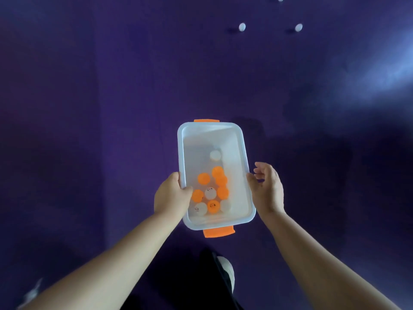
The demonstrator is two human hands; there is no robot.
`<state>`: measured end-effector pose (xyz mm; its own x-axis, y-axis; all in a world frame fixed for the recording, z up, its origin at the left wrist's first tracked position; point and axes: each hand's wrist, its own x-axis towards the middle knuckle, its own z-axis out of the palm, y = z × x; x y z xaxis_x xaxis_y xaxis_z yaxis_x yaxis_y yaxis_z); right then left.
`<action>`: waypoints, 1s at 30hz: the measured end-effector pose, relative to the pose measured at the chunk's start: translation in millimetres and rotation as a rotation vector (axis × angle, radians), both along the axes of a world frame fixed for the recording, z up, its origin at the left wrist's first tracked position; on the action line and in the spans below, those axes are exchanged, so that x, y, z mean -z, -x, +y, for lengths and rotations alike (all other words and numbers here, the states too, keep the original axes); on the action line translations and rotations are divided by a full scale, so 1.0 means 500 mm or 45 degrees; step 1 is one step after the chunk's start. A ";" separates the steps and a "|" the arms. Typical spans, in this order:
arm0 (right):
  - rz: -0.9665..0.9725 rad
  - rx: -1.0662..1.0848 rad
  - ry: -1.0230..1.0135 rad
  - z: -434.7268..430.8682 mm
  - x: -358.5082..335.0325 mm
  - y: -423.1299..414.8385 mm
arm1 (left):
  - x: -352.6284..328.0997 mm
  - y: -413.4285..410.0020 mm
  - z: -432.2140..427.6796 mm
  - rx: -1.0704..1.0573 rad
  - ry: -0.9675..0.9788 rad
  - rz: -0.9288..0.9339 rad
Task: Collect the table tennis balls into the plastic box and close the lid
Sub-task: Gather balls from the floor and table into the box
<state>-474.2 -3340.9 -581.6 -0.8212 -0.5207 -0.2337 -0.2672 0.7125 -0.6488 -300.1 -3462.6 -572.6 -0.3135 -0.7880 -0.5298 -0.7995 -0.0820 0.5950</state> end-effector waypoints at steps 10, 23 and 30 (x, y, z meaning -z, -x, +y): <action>-0.230 -0.105 -0.154 0.012 -0.532 0.091 | -0.529 0.112 -0.013 0.059 -0.001 -0.034; -0.199 -0.409 -0.295 -0.181 -0.862 0.121 | -0.843 0.065 -0.131 -0.263 -0.076 0.118; -0.188 -0.458 -0.291 -0.389 -0.905 0.065 | -0.882 0.006 -0.331 -0.307 -0.025 0.096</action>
<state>-506.5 -3535.5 -128.9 -0.5462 -0.6885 -0.4771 -0.4404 0.7205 -0.5356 -303.1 -3627.9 -131.6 -0.1569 -0.8347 -0.5279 -0.7090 -0.2769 0.6486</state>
